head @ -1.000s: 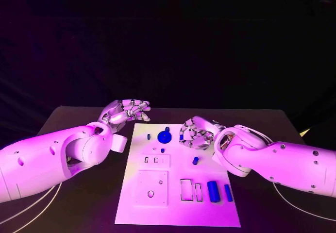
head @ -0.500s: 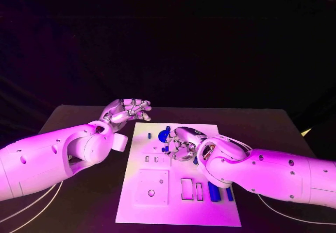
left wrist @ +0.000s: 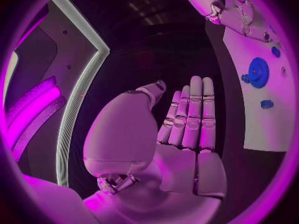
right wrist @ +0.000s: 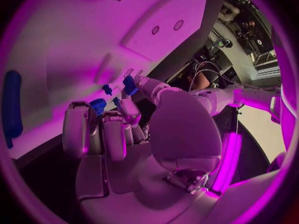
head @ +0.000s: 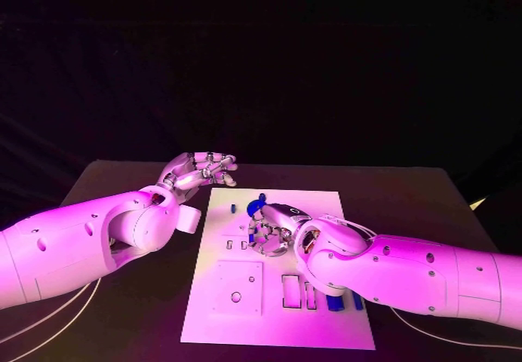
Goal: Assemble the parts on the task board
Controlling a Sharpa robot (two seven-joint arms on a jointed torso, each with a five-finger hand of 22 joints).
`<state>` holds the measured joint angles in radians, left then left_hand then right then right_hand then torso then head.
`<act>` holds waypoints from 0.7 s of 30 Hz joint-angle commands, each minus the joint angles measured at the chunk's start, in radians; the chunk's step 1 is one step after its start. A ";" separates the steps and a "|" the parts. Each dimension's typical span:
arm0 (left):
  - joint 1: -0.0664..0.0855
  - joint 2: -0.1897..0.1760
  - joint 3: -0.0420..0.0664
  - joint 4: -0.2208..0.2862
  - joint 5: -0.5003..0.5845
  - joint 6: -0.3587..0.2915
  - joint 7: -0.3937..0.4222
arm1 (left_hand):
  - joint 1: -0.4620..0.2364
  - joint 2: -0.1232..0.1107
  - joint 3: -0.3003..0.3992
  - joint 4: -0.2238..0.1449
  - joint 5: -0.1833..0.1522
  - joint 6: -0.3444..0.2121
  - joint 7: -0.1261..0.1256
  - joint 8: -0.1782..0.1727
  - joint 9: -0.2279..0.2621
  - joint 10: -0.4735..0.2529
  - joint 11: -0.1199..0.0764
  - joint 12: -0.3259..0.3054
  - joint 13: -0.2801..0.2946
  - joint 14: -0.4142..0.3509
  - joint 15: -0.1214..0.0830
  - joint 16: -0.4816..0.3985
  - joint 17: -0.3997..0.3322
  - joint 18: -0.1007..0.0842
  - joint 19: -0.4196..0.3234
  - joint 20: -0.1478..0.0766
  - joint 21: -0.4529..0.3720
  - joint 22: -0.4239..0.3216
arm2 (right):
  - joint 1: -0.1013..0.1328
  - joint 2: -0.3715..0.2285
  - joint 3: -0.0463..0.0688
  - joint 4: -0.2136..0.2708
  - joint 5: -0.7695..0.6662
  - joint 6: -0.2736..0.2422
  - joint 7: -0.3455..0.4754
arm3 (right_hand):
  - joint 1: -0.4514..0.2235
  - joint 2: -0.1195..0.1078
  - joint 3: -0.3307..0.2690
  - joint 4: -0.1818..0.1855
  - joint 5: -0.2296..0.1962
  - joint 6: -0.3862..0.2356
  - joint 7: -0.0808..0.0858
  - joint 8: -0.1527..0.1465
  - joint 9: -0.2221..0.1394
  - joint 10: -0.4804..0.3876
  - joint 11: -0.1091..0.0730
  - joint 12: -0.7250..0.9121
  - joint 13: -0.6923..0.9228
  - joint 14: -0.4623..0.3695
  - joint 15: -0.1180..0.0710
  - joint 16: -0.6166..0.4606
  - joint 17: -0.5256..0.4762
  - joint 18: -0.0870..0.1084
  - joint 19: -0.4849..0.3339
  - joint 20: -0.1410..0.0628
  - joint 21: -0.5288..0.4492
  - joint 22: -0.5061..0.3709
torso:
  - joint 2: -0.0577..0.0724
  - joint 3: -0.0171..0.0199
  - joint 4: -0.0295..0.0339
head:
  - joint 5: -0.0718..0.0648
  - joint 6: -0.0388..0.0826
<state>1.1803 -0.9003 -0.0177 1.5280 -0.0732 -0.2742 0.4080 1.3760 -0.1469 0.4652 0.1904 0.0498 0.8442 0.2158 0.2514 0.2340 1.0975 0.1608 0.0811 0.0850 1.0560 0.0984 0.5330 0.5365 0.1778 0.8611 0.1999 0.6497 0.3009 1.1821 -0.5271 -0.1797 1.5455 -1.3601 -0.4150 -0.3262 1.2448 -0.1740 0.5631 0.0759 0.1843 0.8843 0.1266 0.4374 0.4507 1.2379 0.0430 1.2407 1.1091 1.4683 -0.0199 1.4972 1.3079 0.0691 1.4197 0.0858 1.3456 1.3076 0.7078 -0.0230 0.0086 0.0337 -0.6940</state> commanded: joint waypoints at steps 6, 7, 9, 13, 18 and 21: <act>-0.001 0.003 0.000 -0.001 -0.002 0.019 0.006 | -0.009 0.003 -0.002 -0.002 0.003 0.007 0.010 0.007 0.001 0.004 -0.004 0.005 0.002 -0.001 -0.007 0.001 0.001 0.005 -0.001 -0.003 0.006 0.001 | -0.006 0.013 -0.001 -0.014 -0.039 0.027 -0.011 | -0.007 -0.002 -0.002 0.001 0.003 0.000 -0.002 0.007 0.002 0.002 0.001 -0.003 0.001 0.067 -0.006 -0.002 0.103 -0.008 0.000 -0.003 -0.004 0.079 | 0.000 -0.0002 0.0001 | 0.006 -0.006; -0.001 0.003 0.000 -0.001 -0.002 0.019 0.006 | -0.009 0.003 -0.002 -0.002 0.003 0.007 0.010 0.007 0.001 0.004 -0.004 0.005 0.002 -0.001 -0.007 0.001 0.001 0.005 -0.001 -0.003 0.006 0.001 | -0.006 0.014 -0.002 -0.015 -0.042 0.028 -0.011 | -0.009 -0.003 -0.003 0.002 0.001 -0.002 -0.002 0.007 0.002 0.001 0.001 -0.005 -0.001 0.067 -0.006 -0.002 0.104 -0.008 0.000 -0.003 -0.004 0.079 | 0.000 0.0000 0.0001 | 0.006 -0.006; -0.001 0.003 0.000 -0.001 -0.002 0.019 0.005 | -0.009 0.003 -0.002 -0.002 0.003 0.007 0.010 0.007 0.001 0.004 -0.004 0.005 0.002 -0.001 -0.007 0.001 0.001 0.005 -0.001 -0.003 0.006 0.001 | -0.009 0.018 -0.002 -0.018 -0.046 0.032 -0.011 | -0.010 -0.005 -0.004 0.001 0.000 -0.003 -0.001 0.008 0.002 0.000 0.001 -0.006 -0.001 0.067 -0.006 -0.003 0.103 -0.008 0.000 -0.003 -0.005 0.078 | 0.000 0.0002 -0.0002 | 0.007 -0.007; -0.001 0.002 0.000 -0.001 -0.002 0.019 0.005 | -0.010 0.002 -0.003 -0.001 0.003 0.007 0.011 0.007 0.002 0.004 -0.004 0.004 0.002 -0.001 -0.007 0.001 0.002 0.005 -0.001 -0.003 0.007 0.001 | -0.012 0.021 -0.003 -0.022 -0.053 0.037 -0.011 | -0.011 -0.008 -0.005 0.000 -0.001 -0.005 -0.001 0.008 0.002 -0.002 0.001 -0.008 -0.004 0.067 -0.005 -0.003 0.103 -0.008 -0.002 -0.003 -0.007 0.076 | 0.000 0.0002 -0.0006 | 0.006 -0.008; -0.001 0.002 0.000 -0.001 -0.001 0.019 0.005 | -0.010 0.002 -0.003 -0.001 0.003 0.007 0.011 0.007 0.002 0.004 -0.004 0.004 0.002 -0.001 -0.007 0.001 0.002 0.005 -0.001 -0.003 0.007 0.001 | -0.015 0.024 -0.004 -0.026 -0.059 0.044 -0.012 | -0.013 -0.014 -0.006 -0.001 -0.004 -0.011 0.001 0.008 0.001 -0.006 0.003 -0.011 -0.007 0.066 -0.005 -0.004 0.101 -0.007 -0.003 -0.002 -0.011 0.074 | -0.001 0.0003 -0.0006 | 0.006 -0.009; -0.001 0.002 0.000 0.000 -0.001 0.018 0.004 | -0.010 0.002 -0.003 -0.001 0.003 0.007 0.011 0.007 0.002 0.004 -0.004 0.004 0.002 -0.001 -0.007 0.001 0.002 0.005 -0.001 -0.003 0.007 0.001 | -0.015 0.024 -0.004 -0.028 -0.064 0.046 -0.013 | -0.014 -0.017 -0.007 -0.002 -0.006 -0.014 0.002 0.007 0.001 -0.010 0.004 -0.014 -0.010 0.066 -0.004 -0.004 0.101 -0.007 -0.005 -0.002 -0.013 0.073 | 0.000 0.0004 -0.0008 | 0.007 -0.009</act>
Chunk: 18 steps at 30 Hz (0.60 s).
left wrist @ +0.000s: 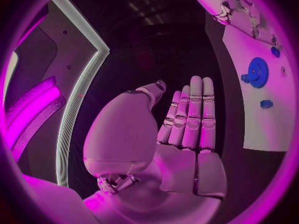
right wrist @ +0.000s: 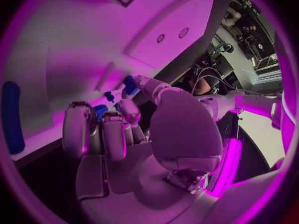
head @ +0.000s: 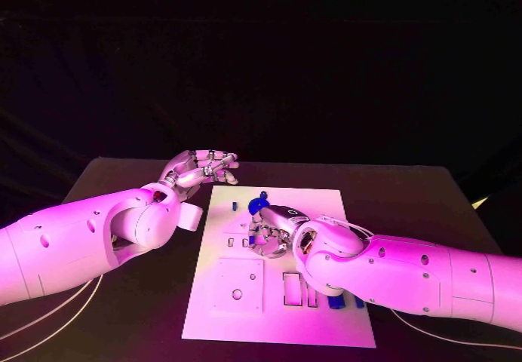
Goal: Assemble the parts on the task board
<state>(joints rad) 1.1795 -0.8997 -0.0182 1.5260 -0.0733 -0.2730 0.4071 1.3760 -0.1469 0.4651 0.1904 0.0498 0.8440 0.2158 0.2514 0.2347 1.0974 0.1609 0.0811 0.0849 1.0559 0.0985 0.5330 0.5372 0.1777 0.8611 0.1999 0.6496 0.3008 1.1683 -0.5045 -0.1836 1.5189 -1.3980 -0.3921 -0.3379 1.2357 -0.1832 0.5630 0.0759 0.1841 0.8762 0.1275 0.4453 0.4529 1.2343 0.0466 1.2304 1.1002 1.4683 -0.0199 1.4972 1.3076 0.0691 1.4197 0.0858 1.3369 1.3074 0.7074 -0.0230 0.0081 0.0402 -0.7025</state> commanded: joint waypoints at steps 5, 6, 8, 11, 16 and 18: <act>0.000 0.001 0.001 0.001 -0.001 0.017 0.005 | -0.010 0.002 -0.003 -0.001 0.003 0.007 0.011 0.007 0.001 0.004 -0.004 0.005 0.002 -0.001 -0.007 0.001 0.001 0.005 -0.001 -0.003 0.007 0.001 | -0.002 0.002 -0.001 -0.002 -0.030 0.024 -0.001 | -0.006 -0.011 -0.008 -0.002 -0.008 -0.010 0.002 -0.001 -0.002 -0.010 0.001 -0.007 -0.004 0.066 -0.003 -0.005 0.100 -0.006 -0.006 -0.001 -0.007 0.072 | 0.000 0.0003 -0.0002 | 0.001 -0.001; 0.000 0.001 0.001 0.001 -0.001 0.017 0.005 | -0.010 0.002 -0.003 -0.001 0.003 0.007 0.011 0.007 0.001 0.004 -0.004 0.005 0.002 -0.001 -0.007 0.001 0.001 0.005 -0.001 -0.003 0.007 0.001 | -0.002 0.002 -0.001 -0.002 -0.030 0.024 -0.001 | -0.007 -0.013 -0.008 -0.002 -0.010 -0.013 0.003 -0.001 -0.002 -0.012 0.002 -0.009 -0.005 0.066 -0.002 -0.006 0.098 -0.006 -0.007 -0.001 -0.008 0.071 | 0.000 0.0003 -0.0002 | 0.001 -0.001; 0.000 0.001 0.001 0.001 -0.001 0.017 0.004 | -0.010 0.002 -0.003 -0.001 0.003 0.007 0.011 0.007 0.001 0.004 -0.004 0.005 0.002 -0.001 -0.007 0.001 0.001 0.005 -0.001 -0.003 0.007 0.001 | -0.003 0.003 -0.001 -0.003 -0.031 0.024 0.000 | -0.008 -0.015 -0.009 -0.002 -0.011 -0.016 0.005 -0.002 -0.003 -0.015 0.003 -0.011 -0.008 0.065 -0.001 -0.006 0.097 -0.005 -0.008 0.000 -0.010 0.070 | 0.000 0.0002 0.0000 | 0.001 0.000; 0.000 0.001 0.001 0.001 -0.001 0.018 0.004 | -0.010 0.002 -0.003 -0.001 0.003 0.007 0.011 0.007 0.001 0.004 -0.004 0.005 0.002 -0.001 -0.007 0.001 0.001 0.005 -0.001 -0.003 0.007 0.001 | -0.003 0.003 -0.001 -0.003 -0.031 0.024 0.000 | -0.009 -0.017 -0.009 -0.003 -0.013 -0.023 0.007 -0.004 -0.004 -0.019 0.005 -0.014 -0.011 0.065 0.000 -0.007 0.097 -0.005 -0.009 0.001 -0.012 0.069 | 0.000 0.0002 0.0000 | 0.001 0.000; 0.000 0.001 0.001 0.001 -0.001 0.017 0.004 | -0.010 0.002 -0.003 -0.001 0.003 0.006 0.012 0.006 0.001 0.003 -0.003 0.004 0.002 -0.001 -0.007 0.001 0.001 0.005 -0.001 -0.003 0.007 0.001 | -0.004 0.002 -0.001 -0.003 -0.032 0.025 -0.001 | -0.012 -0.021 -0.010 -0.003 -0.016 -0.032 0.010 -0.007 -0.007 -0.024 0.008 -0.018 -0.015 0.064 0.002 -0.008 0.094 -0.004 -0.012 0.003 -0.018 0.066 | 0.000 -0.0003 0.0004 | 0.002 -0.001; 0.000 0.001 0.000 0.001 -0.001 0.018 0.003 | -0.010 0.002 -0.003 -0.001 0.003 0.006 0.012 0.006 0.001 0.003 -0.003 0.004 0.002 -0.001 -0.007 0.001 0.001 0.005 -0.001 -0.003 0.007 0.001 | -0.004 0.002 -0.001 -0.004 -0.032 0.026 -0.002 | -0.013 -0.023 -0.011 -0.002 -0.017 -0.035 0.012 -0.008 -0.007 -0.026 0.009 -0.019 -0.016 0.064 0.003 -0.009 0.092 -0.004 -0.013 0.003 -0.019 0.065 | 0.000 -0.0004 0.0004 | 0.002 -0.001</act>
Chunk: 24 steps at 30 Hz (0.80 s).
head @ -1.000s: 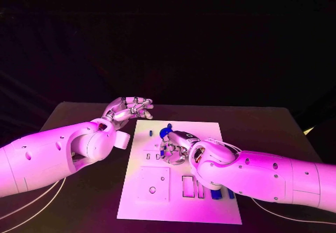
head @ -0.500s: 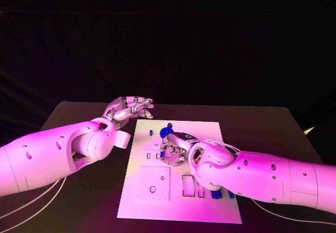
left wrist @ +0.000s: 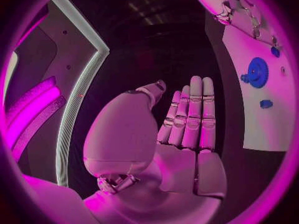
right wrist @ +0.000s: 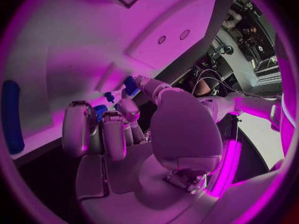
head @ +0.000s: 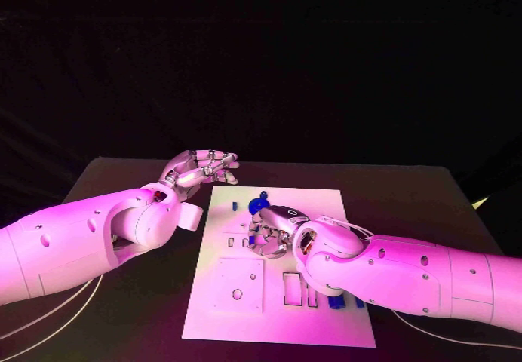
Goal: Assemble the parts on the task board
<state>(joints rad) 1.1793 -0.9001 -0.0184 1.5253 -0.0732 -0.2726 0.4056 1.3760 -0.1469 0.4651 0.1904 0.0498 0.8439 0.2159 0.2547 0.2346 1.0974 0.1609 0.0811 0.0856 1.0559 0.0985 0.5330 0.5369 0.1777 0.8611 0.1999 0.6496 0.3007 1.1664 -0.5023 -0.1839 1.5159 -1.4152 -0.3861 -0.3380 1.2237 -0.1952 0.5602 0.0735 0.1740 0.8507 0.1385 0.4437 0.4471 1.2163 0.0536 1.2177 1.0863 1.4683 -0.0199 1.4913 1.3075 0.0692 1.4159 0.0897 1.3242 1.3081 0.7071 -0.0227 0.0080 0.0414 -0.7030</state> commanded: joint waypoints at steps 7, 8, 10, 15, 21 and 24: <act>0.000 0.001 0.001 0.001 -0.001 0.020 0.004 | -0.011 0.001 -0.004 -0.001 0.003 0.005 0.012 0.003 0.001 0.002 -0.003 0.004 0.001 -0.001 -0.006 0.001 0.002 0.005 -0.001 -0.003 0.007 0.001 | -0.002 -0.001 -0.001 0.000 -0.015 0.018 -0.002 | -0.007 -0.019 -0.013 0.002 -0.022 -0.025 0.006 -0.010 -0.006 -0.017 0.008 -0.012 -0.007 0.063 0.008 -0.006 0.088 -0.002 -0.013 0.004 -0.014 0.060 | 0.000 -0.0002 0.0001 | 0.002 -0.001; 0.000 0.001 0.001 0.001 -0.001 0.021 0.004 | -0.011 0.001 -0.004 -0.001 0.003 0.005 0.012 0.003 0.001 0.002 -0.003 0.004 0.001 -0.001 -0.006 0.001 0.002 0.005 -0.001 -0.003 0.007 0.001 | -0.002 0.000 -0.001 -0.001 -0.016 0.017 -0.002 | -0.008 -0.020 -0.013 0.002 -0.025 -0.027 0.007 -0.011 -0.006 -0.019 0.009 -0.013 -0.009 0.063 0.009 -0.006 0.087 -0.002 -0.014 0.004 -0.015 0.059 | 0.000 -0.0002 0.0001 | 0.002 -0.001; 0.000 0.001 0.001 0.001 -0.001 0.021 0.004 | -0.011 0.001 -0.004 -0.001 0.003 0.005 0.012 0.003 0.001 0.002 -0.003 0.004 0.001 -0.001 -0.006 0.001 0.002 0.005 -0.001 -0.003 0.007 0.001 | -0.002 0.000 -0.001 -0.001 -0.019 0.016 -0.001 | -0.009 -0.020 -0.015 0.003 -0.040 -0.033 0.009 -0.012 -0.008 -0.023 0.011 -0.016 -0.012 0.062 0.011 -0.007 0.086 -0.002 -0.015 0.007 -0.018 0.058 | 0.000 -0.0002 0.0003 | 0.001 -0.001; 0.000 0.003 0.001 -0.001 -0.001 0.021 0.004 | -0.011 0.001 -0.004 -0.001 0.003 0.005 0.012 0.003 0.001 0.002 -0.003 0.004 0.001 -0.001 -0.006 0.001 0.002 0.005 -0.001 -0.003 0.007 0.001 | -0.002 0.001 -0.001 -0.001 -0.022 0.012 0.000 | -0.011 -0.024 -0.019 0.005 -0.065 -0.040 0.012 -0.014 -0.011 -0.028 0.013 -0.019 -0.014 0.061 0.013 -0.009 0.083 -0.001 -0.017 0.009 -0.022 0.057 | 0.000 -0.0003 -0.0001 | 0.001 0.000; 0.000 0.003 0.001 -0.003 -0.001 0.021 0.003 | -0.011 0.000 -0.004 -0.002 0.003 0.004 0.013 0.002 0.002 0.001 -0.002 0.004 0.001 -0.002 -0.006 0.000 0.002 0.005 -0.001 -0.003 0.007 0.001 | -0.002 0.002 -0.002 -0.002 -0.029 0.000 0.001 | -0.014 -0.029 -0.025 0.008 -0.084 -0.055 0.016 -0.020 -0.016 -0.036 0.017 -0.025 -0.021 0.060 0.016 -0.012 0.079 0.001 -0.020 0.012 -0.029 0.053 | 0.000 0.0000 0.0004 | -0.001 -0.002; 0.000 0.003 0.001 -0.003 -0.001 0.022 0.003 | -0.011 0.000 -0.004 -0.002 0.003 0.004 0.013 0.002 0.002 0.001 -0.002 0.004 0.001 -0.002 -0.006 0.000 0.002 0.005 -0.001 -0.003 0.007 0.001 | -0.003 0.002 -0.002 -0.002 -0.030 -0.002 0.001 | -0.015 -0.030 -0.028 0.010 -0.095 -0.060 0.017 -0.021 -0.019 -0.039 0.018 -0.026 -0.022 0.060 0.018 -0.013 0.077 0.001 -0.021 0.013 -0.033 0.052 | 0.000 0.0003 0.0003 | -0.001 -0.002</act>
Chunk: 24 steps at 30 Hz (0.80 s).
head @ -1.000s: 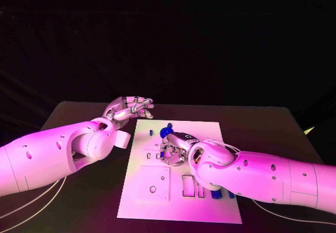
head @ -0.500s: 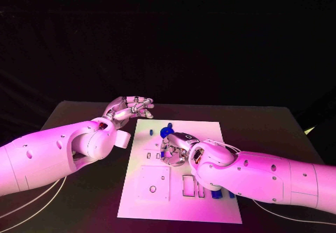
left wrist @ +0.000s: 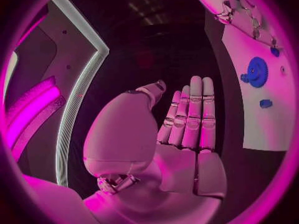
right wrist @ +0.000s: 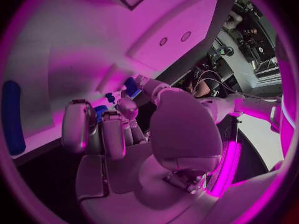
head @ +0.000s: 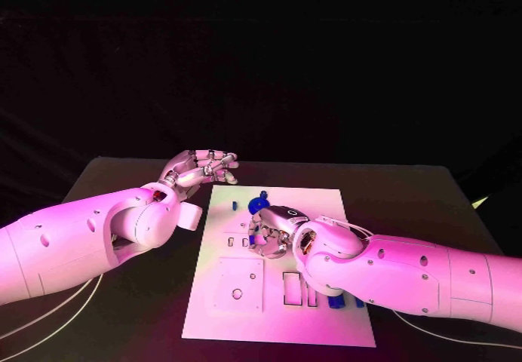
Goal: Assemble the parts on the task board
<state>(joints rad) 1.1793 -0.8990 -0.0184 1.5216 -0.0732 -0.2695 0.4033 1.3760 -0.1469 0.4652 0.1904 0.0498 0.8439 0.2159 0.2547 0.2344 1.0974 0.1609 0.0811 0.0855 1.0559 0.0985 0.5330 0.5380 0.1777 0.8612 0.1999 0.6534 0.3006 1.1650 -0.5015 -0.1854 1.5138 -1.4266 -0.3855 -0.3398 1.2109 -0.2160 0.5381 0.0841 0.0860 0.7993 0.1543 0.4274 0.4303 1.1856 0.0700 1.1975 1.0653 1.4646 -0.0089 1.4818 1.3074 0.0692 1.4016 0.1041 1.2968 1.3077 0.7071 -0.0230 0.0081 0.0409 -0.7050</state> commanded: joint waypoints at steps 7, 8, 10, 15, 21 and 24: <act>0.000 0.002 0.001 0.001 -0.001 0.013 0.006 | -0.010 -0.001 -0.004 -0.003 0.003 0.000 0.013 0.000 0.001 -0.001 -0.001 0.003 0.001 -0.003 -0.005 0.000 0.002 0.004 -0.002 -0.003 0.004 0.001 | -0.002 0.000 -0.001 0.002 -0.020 -0.025 0.010 | -0.005 -0.023 -0.033 0.008 -0.035 -0.029 0.005 -0.011 -0.008 -0.023 0.006 -0.015 -0.012 0.061 0.011 -0.007 0.071 0.004 -0.012 0.003 -0.017 0.046 | 0.000 0.0001 -0.0002 | 0.000 0.000; 0.000 0.002 0.001 0.001 -0.002 0.012 0.006 | -0.010 -0.001 -0.004 -0.003 0.003 -0.001 0.014 0.000 0.001 -0.002 -0.001 0.003 0.001 -0.003 -0.005 0.000 0.002 0.004 -0.002 -0.003 0.004 0.001 | -0.002 -0.001 -0.001 0.003 -0.021 -0.034 0.013 | -0.005 -0.025 -0.037 0.008 -0.036 -0.030 0.006 -0.011 -0.009 -0.024 0.007 -0.016 -0.012 0.061 0.011 -0.008 0.069 0.004 -0.012 0.003 -0.018 0.046 | 0.000 0.0001 -0.0002 | 0.000 0.000; 0.000 0.002 0.001 0.000 -0.005 0.009 0.004 | -0.009 -0.002 -0.004 -0.004 0.003 -0.007 0.014 -0.003 0.001 -0.004 -0.001 0.003 0.001 -0.002 -0.005 0.000 0.003 0.004 -0.002 -0.003 0.004 0.001 | -0.003 -0.004 -0.001 0.006 -0.020 -0.061 0.024 | -0.006 -0.032 -0.078 0.020 -0.038 -0.044 0.007 -0.015 -0.012 -0.031 0.009 -0.020 -0.017 0.060 0.012 -0.010 0.067 0.005 -0.015 0.004 -0.025 0.043 | 0.000 0.0001 0.0002 | -0.001 0.000; 0.000 0.001 0.001 -0.006 -0.032 0.005 -0.017 | 0.000 0.000 0.004 -0.013 0.004 -0.023 0.012 -0.010 0.001 -0.009 -0.003 0.003 0.002 0.012 -0.009 0.007 0.010 0.006 0.006 -0.006 0.014 0.004 | -0.002 -0.018 -0.001 0.018 0.005 -0.143 0.082 | 0.082 0.024 -0.316 0.098 -0.024 -0.111 0.028 -0.045 -0.033 -0.058 0.022 -0.033 -0.041 0.055 0.026 -0.023 0.048 0.011 -0.030 0.018 -0.063 0.025 | 0.000 0.0007 0.0000 | -0.001 -0.004; 0.001 0.000 0.001 -0.018 -0.087 -0.035 -0.068 | -0.016 -0.009 0.007 -0.016 0.004 -0.022 -0.001 -0.005 0.010 0.061 -0.023 0.062 0.032 0.076 -0.030 0.078 0.057 0.007 0.036 -0.022 0.057 0.024 | 0.010 -0.056 0.001 0.051 0.064 -0.213 0.195 | 0.181 0.033 -0.450 0.207 -0.024 -0.158 0.023 -0.034 -0.037 -0.058 0.023 -0.025 -0.043 0.056 0.024 -0.022 0.051 0.013 -0.029 0.016 -0.075 0.024 | -0.001 0.0006 -0.0009 | 0.000 -0.003; 0.001 0.001 0.001 -0.025 -0.117 -0.056 -0.099 | -0.027 -0.007 -0.007 -0.027 -0.001 0.005 -0.016 0.044 0.039 0.066 -0.044 0.171 0.109 0.100 -0.050 0.188 0.139 0.004 0.064 -0.046 0.120 0.059 | 0.025 -0.084 0.004 0.073 0.102 -0.221 0.266 | 0.189 0.045 -0.450 0.207 -0.022 -0.151 0.024 -0.025 -0.036 -0.048 0.023 -0.016 -0.033 0.058 0.025 -0.019 0.057 0.011 -0.024 0.017 -0.068 0.030 | -0.002 0.0005 -0.0002 | -0.002 -0.002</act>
<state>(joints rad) 1.1795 -0.9003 -0.0184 1.4982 -0.1318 -0.2904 0.3530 1.3582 -0.1567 0.4578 0.1662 0.0498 0.8488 0.2008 0.2906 0.2682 1.1770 0.1220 0.2336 0.1799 1.1655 0.0514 0.7055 0.6623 0.1777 0.9265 0.1574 0.7644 0.3538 1.1853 -0.5782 -0.1827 1.5784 -1.3813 -0.5532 -0.1972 1.3944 -0.1725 0.0881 0.2881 0.0603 0.6439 0.1777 0.3994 0.3940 1.1312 0.0936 1.1767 1.0282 1.4650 0.0129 1.4624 1.3073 0.0692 1.3766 0.1218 1.2257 1.3074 0.7062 -0.0221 0.0080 0.0406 -0.7081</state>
